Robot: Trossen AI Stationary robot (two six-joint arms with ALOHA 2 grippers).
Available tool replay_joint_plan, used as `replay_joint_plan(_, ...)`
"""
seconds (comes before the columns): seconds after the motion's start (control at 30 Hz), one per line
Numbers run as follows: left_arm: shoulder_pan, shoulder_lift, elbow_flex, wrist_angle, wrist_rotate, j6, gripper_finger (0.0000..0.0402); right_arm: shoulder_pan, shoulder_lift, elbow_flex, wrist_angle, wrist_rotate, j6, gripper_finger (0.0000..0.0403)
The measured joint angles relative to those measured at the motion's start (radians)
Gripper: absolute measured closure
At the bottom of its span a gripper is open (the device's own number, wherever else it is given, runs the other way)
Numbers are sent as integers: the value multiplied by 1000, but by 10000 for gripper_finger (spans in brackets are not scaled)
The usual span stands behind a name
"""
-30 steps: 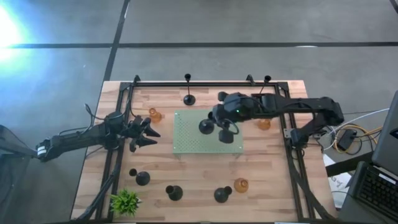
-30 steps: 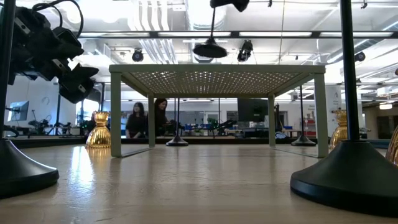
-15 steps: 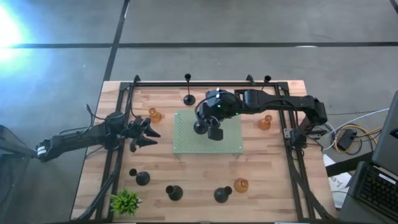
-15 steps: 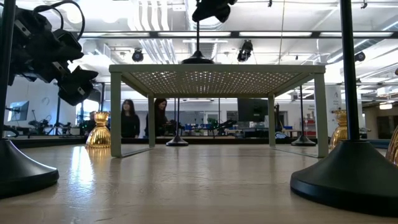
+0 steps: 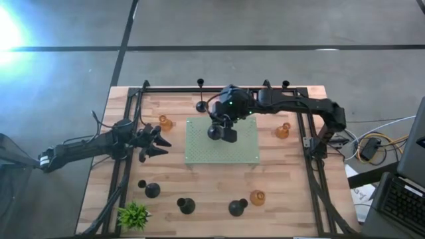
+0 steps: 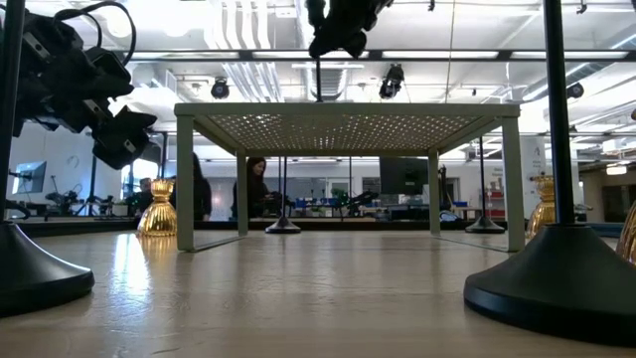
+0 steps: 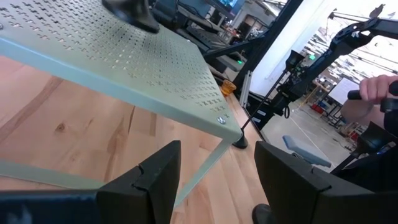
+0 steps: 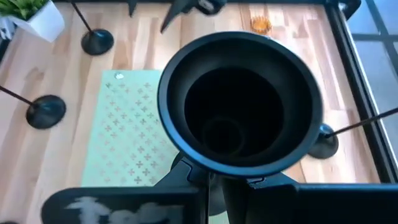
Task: Pick & Place candle stick holders
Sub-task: Put the black candle holder on the shelf
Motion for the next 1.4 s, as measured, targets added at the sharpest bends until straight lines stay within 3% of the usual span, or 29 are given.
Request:
replay_joint_plan(0.63,0,0,0,-3,0,0,193,-6,32,-2,1,-24,2,384)
replay_joint_plan(0.93,0,0,0,-3,0,1,193,-5,32,-7,0,-22,3,341)
replay_joint_plan(1.4,0,0,0,-4,1,1,193,-6,11,-7,-43,28,-6,236)
